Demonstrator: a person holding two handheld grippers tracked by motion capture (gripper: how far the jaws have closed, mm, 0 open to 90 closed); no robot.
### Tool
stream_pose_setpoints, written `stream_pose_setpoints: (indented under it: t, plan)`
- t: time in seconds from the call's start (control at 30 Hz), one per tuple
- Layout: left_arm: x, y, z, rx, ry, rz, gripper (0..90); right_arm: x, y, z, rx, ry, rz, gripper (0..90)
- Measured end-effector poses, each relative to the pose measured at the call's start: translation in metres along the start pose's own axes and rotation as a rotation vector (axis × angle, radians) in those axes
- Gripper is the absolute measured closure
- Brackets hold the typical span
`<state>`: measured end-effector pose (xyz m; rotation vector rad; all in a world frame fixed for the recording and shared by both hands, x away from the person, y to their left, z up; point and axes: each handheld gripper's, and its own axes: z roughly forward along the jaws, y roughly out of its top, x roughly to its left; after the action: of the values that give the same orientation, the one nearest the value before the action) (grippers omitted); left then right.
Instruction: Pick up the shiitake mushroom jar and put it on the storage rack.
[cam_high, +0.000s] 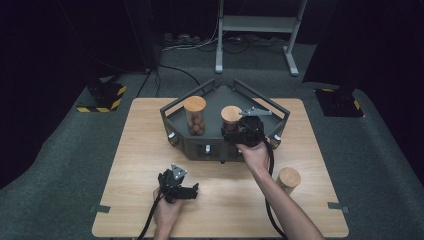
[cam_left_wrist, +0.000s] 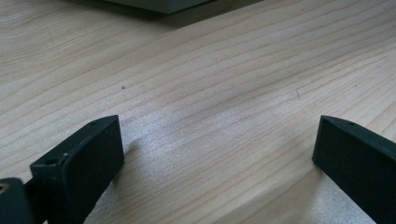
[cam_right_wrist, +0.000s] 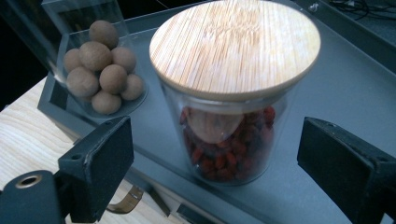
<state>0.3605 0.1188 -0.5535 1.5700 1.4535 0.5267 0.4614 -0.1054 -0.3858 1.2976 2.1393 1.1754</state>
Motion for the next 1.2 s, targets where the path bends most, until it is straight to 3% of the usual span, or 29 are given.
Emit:
stream_pose_setpoints:
  t: [0.37, 1.2]
  plan:
    - [0.000, 0.000, 0.000, 0.002, 0.001, 0.002, 2.1, 0.005, -0.007, -0.009, -0.006, 0.012, -0.003, 10.8]
    - [0.000, 0.000, 0.000, -0.002, 0.001, -0.001, 2.1, 0.001, -0.021, -0.026, -0.010, 0.023, -0.009, 11.4]
